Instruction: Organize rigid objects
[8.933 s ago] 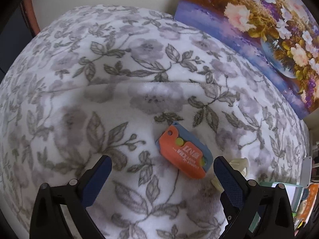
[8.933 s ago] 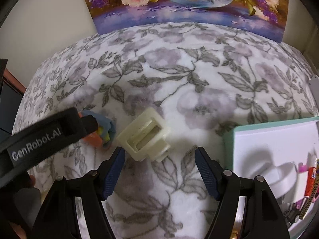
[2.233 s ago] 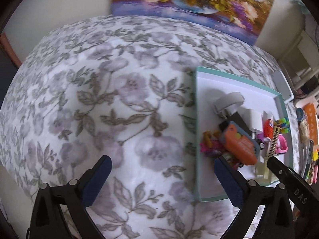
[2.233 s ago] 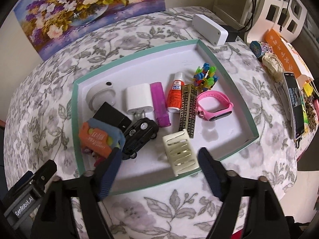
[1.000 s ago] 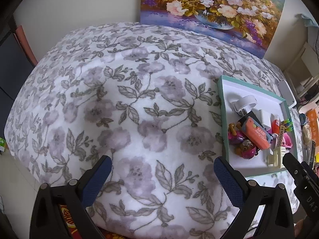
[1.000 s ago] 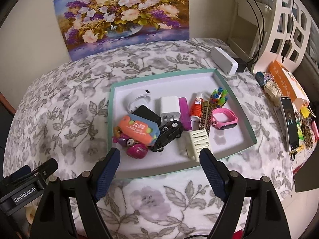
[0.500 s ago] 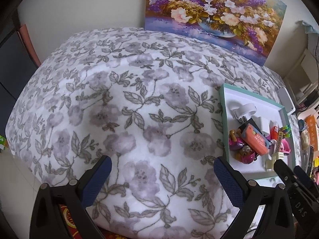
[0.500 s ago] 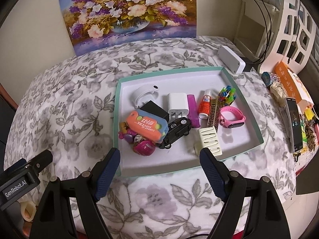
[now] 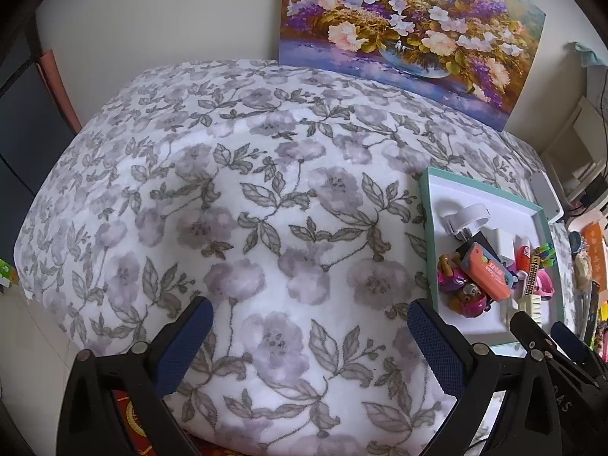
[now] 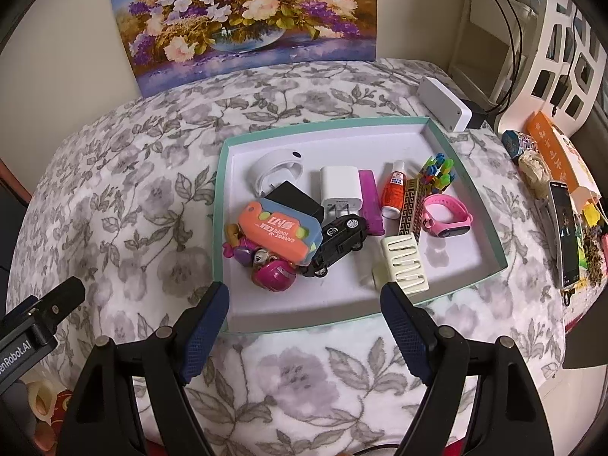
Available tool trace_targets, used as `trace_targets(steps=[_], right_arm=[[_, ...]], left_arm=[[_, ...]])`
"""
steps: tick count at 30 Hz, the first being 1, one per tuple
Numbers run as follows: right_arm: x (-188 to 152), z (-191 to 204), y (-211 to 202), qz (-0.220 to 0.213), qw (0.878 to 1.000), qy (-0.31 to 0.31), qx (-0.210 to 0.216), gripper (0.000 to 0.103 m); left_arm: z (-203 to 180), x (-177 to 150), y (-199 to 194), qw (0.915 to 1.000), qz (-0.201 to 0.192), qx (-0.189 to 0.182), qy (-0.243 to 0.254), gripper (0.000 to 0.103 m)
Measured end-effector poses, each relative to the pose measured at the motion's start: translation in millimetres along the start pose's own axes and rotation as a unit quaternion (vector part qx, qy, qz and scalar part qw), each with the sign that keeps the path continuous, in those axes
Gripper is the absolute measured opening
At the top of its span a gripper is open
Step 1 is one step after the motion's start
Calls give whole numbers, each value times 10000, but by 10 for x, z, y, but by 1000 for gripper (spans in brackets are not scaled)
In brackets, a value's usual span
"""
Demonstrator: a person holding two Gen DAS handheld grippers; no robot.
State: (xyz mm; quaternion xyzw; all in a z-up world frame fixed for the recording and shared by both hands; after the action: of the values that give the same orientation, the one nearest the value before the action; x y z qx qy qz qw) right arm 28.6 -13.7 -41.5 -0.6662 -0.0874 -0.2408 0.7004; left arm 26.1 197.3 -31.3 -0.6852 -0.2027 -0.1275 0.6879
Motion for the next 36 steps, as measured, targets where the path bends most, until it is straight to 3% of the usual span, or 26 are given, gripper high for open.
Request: trace_targets(steps=[36], right_arm=[[-15,48,74,212,9997,-50,102,83]], left_arm=[[7,9,-28,10000,-27,13,2,103]])
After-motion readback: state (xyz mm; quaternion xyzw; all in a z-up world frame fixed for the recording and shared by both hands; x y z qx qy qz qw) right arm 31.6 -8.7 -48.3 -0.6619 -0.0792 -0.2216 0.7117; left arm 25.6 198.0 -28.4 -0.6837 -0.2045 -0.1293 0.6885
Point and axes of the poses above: each gripper's, at about its wrist camera, not at the fingertips, and y roughly the way its jaws point, z to its left, x to its top, the point moved 6 cm from there along y, roughly the way its jaws point, and after that the axes turned 7 degrees about y, right-handed, at the moved point
